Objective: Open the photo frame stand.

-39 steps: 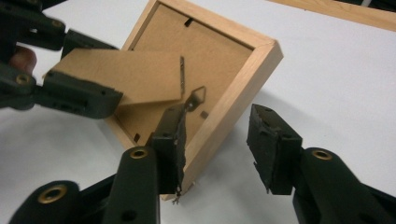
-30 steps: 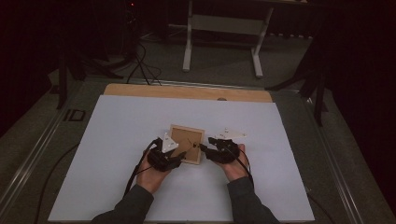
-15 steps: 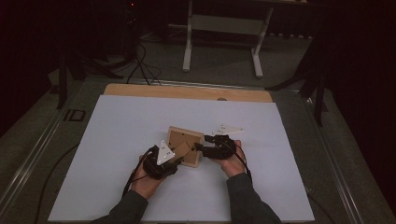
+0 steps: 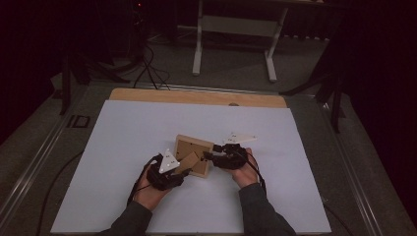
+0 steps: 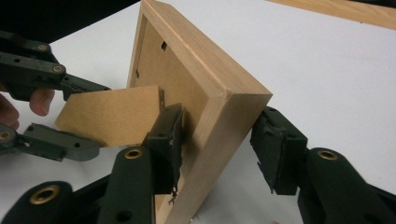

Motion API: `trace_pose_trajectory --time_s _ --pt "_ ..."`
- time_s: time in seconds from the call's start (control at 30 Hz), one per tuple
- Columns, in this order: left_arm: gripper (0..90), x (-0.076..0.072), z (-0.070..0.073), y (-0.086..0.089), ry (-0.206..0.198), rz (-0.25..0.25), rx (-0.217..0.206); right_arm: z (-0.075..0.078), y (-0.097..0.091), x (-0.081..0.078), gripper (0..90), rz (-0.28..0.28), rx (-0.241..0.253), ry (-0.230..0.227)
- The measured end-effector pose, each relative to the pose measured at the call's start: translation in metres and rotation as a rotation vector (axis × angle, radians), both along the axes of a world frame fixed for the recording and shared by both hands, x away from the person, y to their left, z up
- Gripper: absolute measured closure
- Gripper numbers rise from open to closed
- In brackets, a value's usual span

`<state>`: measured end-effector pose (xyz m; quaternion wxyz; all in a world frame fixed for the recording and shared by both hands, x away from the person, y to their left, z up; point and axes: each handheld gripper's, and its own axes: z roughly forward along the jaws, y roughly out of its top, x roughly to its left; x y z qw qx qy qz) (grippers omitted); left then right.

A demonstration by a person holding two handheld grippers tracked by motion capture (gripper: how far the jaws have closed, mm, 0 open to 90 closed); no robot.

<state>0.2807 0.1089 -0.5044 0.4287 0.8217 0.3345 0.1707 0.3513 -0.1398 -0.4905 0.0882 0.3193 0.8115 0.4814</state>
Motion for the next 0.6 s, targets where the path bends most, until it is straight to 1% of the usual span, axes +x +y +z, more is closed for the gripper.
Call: trace_pose_trajectory --time_s 0.1,0.17,0.23,0.3,0.33,0.37,0.5,0.6 --pt "57.1 0.002 0.001 0.003 0.052 -0.013 -0.033 0.002 0.001 -0.003 55.4 0.007 -0.003 -0.013" --pt "58.1 0.005 0.001 0.006 0.094 -0.018 -0.066 0.003 0.001 -0.004 55.7 0.010 -0.012 -0.027" --pt "61.2 0.007 0.001 0.009 0.128 -0.026 -0.091 0.004 0.002 -0.006 56.5 0.015 -0.014 -0.035" --pt "65.7 0.007 0.001 0.010 0.131 -0.029 -0.091 0.005 0.002 -0.007 56.9 0.019 -0.018 -0.042" --pt "65.7 0.007 0.001 0.010 0.124 -0.034 -0.073 0.005 0.002 -0.008 57.1 0.021 -0.019 -0.046" --pt "69.3 0.007 0.001 0.011 0.128 -0.037 -0.075 0.006 0.003 -0.010 57.5 0.026 -0.022 -0.053" --pt "71.3 0.007 0.001 0.011 0.132 -0.040 -0.076 0.007 0.002 -0.011 57.8 0.034 -0.026 -0.063" --pt "72.6 0.008 0.000 0.010 0.131 -0.031 -0.067 0.009 0.002 -0.013 58.7 0.038 -0.026 -0.074"
